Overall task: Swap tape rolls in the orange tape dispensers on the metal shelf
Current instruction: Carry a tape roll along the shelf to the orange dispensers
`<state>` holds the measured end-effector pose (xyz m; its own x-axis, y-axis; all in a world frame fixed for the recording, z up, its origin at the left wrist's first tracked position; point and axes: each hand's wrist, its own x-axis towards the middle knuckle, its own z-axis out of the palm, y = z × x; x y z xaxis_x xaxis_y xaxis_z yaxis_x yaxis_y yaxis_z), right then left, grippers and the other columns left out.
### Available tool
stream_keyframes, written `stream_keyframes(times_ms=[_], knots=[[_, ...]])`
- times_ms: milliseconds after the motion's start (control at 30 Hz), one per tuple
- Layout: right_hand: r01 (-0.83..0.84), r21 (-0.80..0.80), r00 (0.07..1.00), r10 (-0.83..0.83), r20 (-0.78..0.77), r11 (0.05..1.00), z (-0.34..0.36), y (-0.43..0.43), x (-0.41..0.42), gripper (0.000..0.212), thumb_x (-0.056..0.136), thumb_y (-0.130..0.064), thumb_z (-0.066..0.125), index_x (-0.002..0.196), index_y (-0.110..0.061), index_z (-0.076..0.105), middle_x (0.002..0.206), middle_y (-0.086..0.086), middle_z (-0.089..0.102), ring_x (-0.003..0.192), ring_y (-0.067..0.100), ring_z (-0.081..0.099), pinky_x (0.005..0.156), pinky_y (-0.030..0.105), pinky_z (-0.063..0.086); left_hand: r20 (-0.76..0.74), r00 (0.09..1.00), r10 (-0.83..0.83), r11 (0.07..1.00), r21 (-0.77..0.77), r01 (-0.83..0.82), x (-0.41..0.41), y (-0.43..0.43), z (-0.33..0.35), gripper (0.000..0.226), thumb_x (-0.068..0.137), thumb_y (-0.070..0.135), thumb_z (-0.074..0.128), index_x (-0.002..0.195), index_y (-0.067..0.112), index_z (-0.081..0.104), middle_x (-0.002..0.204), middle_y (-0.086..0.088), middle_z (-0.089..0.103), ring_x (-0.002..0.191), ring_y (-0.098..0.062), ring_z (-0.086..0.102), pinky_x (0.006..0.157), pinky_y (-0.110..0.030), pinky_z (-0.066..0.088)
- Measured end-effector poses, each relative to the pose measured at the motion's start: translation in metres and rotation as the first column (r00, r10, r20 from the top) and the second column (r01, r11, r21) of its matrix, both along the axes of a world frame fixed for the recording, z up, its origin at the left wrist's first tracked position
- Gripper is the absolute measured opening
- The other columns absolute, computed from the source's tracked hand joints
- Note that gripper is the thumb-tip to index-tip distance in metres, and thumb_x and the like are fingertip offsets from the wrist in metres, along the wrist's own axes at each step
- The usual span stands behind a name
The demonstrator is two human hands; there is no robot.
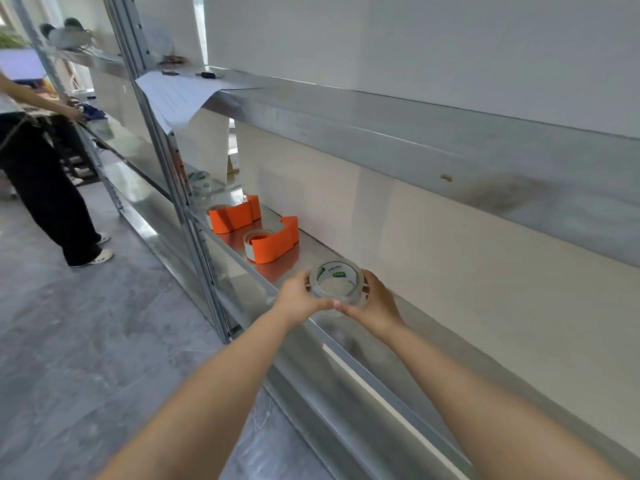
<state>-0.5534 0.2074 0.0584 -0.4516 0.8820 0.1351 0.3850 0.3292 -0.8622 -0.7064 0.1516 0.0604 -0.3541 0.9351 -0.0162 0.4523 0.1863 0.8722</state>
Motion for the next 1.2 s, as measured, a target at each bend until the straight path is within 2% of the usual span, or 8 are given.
stream_keyframes(times_ms=[133, 300, 600, 733, 900, 967, 1067, 1200], knots=[[0.002, -0.016, 1.0, -0.001, 0.008, 1.0, -0.005, 0.016, -0.031, 0.059, 0.059, -0.03, 0.082, 0.11, -0.026, 0.052, 0.105, -0.009, 0.06, 0.095, 0.01, 0.056, 0.079, 0.025, 0.043, -0.026, 1.0, -0.011, 1.0, -0.012, 0.011, -0.032, 0.017, -0.002, 0.077, 0.057, 0.027, 0.087, 0.123, 0.01, 0.051, 0.111, 0.006, 0.057, 0.101, -0.011, 0.053, 0.087, -0.021, 0.042], [0.041, -0.023, 0.999, -0.041, 0.034, 0.999, -0.013, 0.032, -0.069, 0.053, 0.057, -0.033, 0.081, 0.102, -0.034, 0.053, 0.099, -0.011, 0.062, 0.09, 0.009, 0.057, 0.068, 0.015, 0.04, -0.045, 0.995, -0.088, 0.995, -0.058, 0.086, -0.072, 0.042, -0.009, 0.088, 0.055, 0.033, 0.087, 0.13, 0.011, 0.048, 0.127, -0.004, 0.059, 0.116, -0.02, 0.056, 0.102, -0.037, 0.046], [0.37, -0.15, 0.929, -0.369, 0.03, 0.917, -0.045, 0.031, -0.127, 0.044, 0.049, -0.031, 0.084, 0.08, -0.04, 0.052, 0.083, -0.018, 0.06, 0.079, 0.004, 0.059, 0.067, 0.021, 0.048, -0.094, 0.922, -0.376, 0.923, -0.124, 0.364, -0.133, 0.087, -0.036, 0.069, 0.055, 0.028, 0.087, 0.115, 0.014, 0.057, 0.113, -0.002, 0.066, 0.106, -0.018, 0.062, 0.088, -0.028, 0.049], [0.491, -0.212, 0.871, -0.483, 0.091, 0.845, -0.056, 0.022, -0.148, 0.064, 0.05, -0.032, 0.086, 0.102, -0.024, 0.049, 0.098, -0.003, 0.061, 0.087, 0.015, 0.06, 0.071, 0.025, 0.05, -0.112, 0.855, -0.506, 0.857, -0.18, 0.483, -0.149, 0.097, -0.04, 0.065, 0.054, 0.03, 0.087, 0.111, 0.016, 0.058, 0.11, -0.004, 0.068, 0.102, -0.02, 0.064, 0.091, -0.039, 0.053], [0.583, -0.199, 0.813, -0.569, 0.125, 0.788, -0.064, 0.013, -0.154, 0.062, 0.056, -0.029, 0.084, 0.106, -0.021, 0.049, 0.099, -0.003, 0.063, 0.085, 0.013, 0.058, 0.071, 0.025, 0.046, -0.098, 0.82, -0.564, 0.821, -0.168, 0.545, -0.151, 0.099, -0.047, 0.054, 0.057, 0.026, 0.086, 0.101, 0.021, 0.056, 0.106, -0.004, 0.068, 0.095, -0.02, 0.064, 0.083, -0.04, 0.056], [0.588, -0.217, 0.809, -0.571, 0.142, 0.779, -0.066, 0.011, -0.151, 0.065, 0.059, -0.027, 0.083, 0.112, -0.019, 0.047, 0.101, 0.0, 0.063, 0.086, 0.013, 0.058, 0.073, 0.024, 0.047, -0.054, 0.835, -0.548, 0.829, -0.175, 0.532, -0.149, 0.098, -0.051, 0.062, 0.059, 0.025, 0.084, 0.111, 0.015, 0.052, 0.112, -0.005, 0.064, 0.101, -0.022, 0.062, 0.086, -0.042, 0.054], [0.575, -0.274, 0.817, -0.553, 0.162, 0.771, -0.065, 0.009, -0.149, 0.085, 0.063, -0.021, 0.081, 0.132, -0.017, 0.032, 0.1, 0.0, 0.059, 0.091, 0.018, 0.056, 0.082, 0.04, 0.056, -0.064, 0.824, -0.563, 0.817, -0.197, 0.542, -0.15, 0.097, -0.05, 0.07, 0.062, 0.027, 0.082, 0.122, 0.012, 0.049, 0.119, -0.006, 0.061, 0.109, -0.024, 0.059, 0.091, -0.042, 0.052], [0.588, -0.281, 0.809, -0.561, 0.177, 0.759, -0.055, 0.011, -0.152, 0.098, 0.064, -0.025, 0.081, 0.142, -0.018, 0.022, 0.137, 0.01, 0.048, 0.12, 0.025, 0.051, 0.103, 0.037, 0.044, -0.076, 0.859, -0.507, 0.85, -0.209, 0.483, -0.16, 0.095, -0.039, 0.095, 0.065, 0.037, 0.08, 0.141, 0.01, 0.029, 0.143, -0.008, 0.043, 0.131, -0.025, 0.042, 0.104, -0.035, 0.041]])
